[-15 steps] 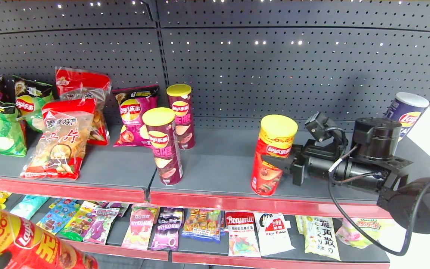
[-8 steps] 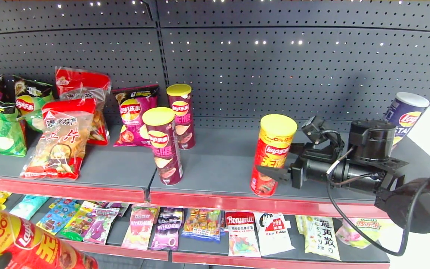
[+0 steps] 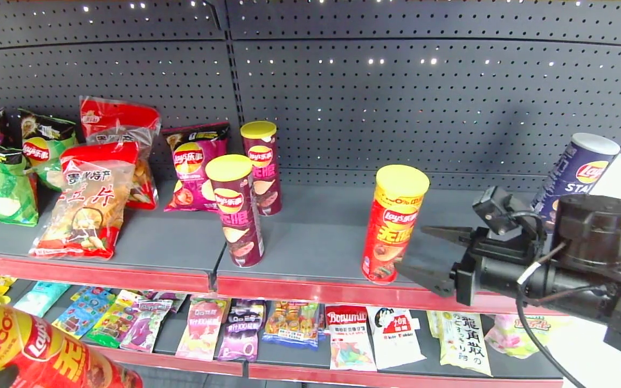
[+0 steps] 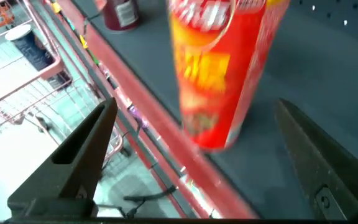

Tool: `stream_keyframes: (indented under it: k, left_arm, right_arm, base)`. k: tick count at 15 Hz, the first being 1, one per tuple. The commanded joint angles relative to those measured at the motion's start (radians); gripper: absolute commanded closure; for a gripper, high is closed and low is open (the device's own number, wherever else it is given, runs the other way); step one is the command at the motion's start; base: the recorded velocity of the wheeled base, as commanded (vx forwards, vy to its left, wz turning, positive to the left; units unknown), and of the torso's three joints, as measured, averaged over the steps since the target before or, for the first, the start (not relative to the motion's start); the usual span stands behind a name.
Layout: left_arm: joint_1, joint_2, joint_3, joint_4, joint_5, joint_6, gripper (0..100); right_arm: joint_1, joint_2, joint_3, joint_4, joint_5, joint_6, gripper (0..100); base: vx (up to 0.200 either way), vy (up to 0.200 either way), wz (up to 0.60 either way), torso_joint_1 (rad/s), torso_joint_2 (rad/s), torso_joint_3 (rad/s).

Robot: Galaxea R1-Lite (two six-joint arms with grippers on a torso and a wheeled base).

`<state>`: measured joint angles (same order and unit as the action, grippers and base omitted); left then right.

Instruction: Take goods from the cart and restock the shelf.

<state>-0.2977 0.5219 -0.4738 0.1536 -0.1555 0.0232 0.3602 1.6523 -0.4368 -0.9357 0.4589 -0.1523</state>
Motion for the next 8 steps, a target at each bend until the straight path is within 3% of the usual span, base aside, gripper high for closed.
stream_keyframes:
  k: [1, 2, 5, 7, 8]
  left_arm:
    - [0.0, 0.004, 0.001, 0.0, -0.002, 0.0, 100]
    - [-0.001, 0.004, 0.003, 0.0, -0.002, -0.002, 100]
    - [0.0, 0.004, 0.012, 0.001, 0.013, -0.002, 100]
    - [0.015, 0.007, 0.023, 0.001, 0.16, 0.0, 100]
    - [0.014, 0.004, 0.026, 0.0, 0.169, 0.0, 100]
  right_arm:
    - [-0.026, -0.192, 0.142, 0.0, -0.002, -0.004, 0]
    - [-0.033, -0.238, 0.178, 0.0, -0.006, -0.007, 0]
    - [-0.073, -0.457, 0.313, 0.014, -0.243, 0.004, 0]
    - [-0.133, -0.666, 0.331, 0.061, -0.447, 0.03, 0]
    - [-0.158, -0.761, 0.303, 0.161, -0.51, 0.028, 0]
  base:
    - [0.0, 0.0, 0.0, 0.0, 0.0, 0.0]
    - [0.0, 0.0, 0.0, 0.0, 0.0, 0.0]
    - [0.0, 0.0, 0.0, 0.0, 0.0, 0.0]
    - [0.0, 0.0, 0.0, 0.0, 0.0, 0.0]
    - [0.0, 0.0, 0.0, 0.0, 0.0, 0.0]
